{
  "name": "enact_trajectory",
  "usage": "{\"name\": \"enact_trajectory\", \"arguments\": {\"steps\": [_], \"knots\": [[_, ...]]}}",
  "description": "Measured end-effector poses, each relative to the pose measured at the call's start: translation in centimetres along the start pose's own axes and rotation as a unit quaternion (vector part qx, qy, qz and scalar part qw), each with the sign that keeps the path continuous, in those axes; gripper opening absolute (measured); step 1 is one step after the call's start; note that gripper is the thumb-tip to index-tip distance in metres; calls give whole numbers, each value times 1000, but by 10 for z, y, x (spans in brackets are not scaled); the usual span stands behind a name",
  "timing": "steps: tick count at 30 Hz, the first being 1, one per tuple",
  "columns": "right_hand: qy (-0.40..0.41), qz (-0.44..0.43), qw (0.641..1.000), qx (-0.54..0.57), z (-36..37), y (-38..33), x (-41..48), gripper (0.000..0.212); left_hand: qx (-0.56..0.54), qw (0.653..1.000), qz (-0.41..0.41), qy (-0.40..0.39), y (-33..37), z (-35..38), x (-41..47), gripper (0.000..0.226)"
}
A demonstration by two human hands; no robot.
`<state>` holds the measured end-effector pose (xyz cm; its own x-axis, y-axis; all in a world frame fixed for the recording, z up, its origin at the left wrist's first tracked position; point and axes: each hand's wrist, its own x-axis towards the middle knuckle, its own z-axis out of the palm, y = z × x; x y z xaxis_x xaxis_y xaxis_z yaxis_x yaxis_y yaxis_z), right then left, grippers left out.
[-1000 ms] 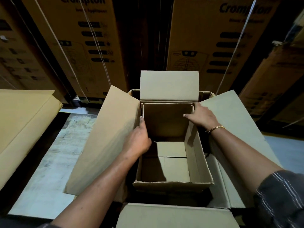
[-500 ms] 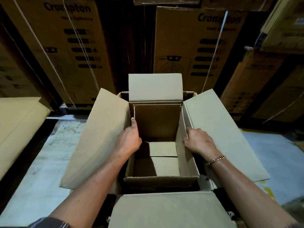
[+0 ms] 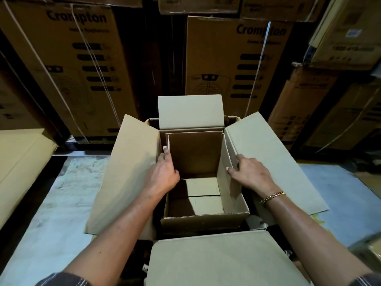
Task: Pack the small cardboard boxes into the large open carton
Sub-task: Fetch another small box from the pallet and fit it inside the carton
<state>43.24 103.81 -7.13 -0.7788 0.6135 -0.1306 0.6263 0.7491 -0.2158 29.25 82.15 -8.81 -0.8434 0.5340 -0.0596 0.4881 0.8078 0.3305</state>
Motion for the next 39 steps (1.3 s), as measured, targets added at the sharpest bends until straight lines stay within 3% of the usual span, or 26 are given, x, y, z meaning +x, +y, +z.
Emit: {"name": "enact_trajectory", "arguments": {"steps": [4,14,23,32,39], "knots": [[25,-13,999,41,-11,5,-12,68,-35,999,23,24,-5,-9,-5,89],[43,-109,980,161,-44,-7,-51,74,-129,978,68,148,-23,-69,-74,69],[-54,-152,895,416,-44,-63,-107,74,-209,943,-11,260,-83,-110,-164,60],[-139,-260,823,485,-10,-240,-175,67,-269,897,-102,334,-196,-135,-251,53],[-203,-308,779,507,45,-424,-215,58,-286,859,-195,376,-359,-174,-329,55]]}}
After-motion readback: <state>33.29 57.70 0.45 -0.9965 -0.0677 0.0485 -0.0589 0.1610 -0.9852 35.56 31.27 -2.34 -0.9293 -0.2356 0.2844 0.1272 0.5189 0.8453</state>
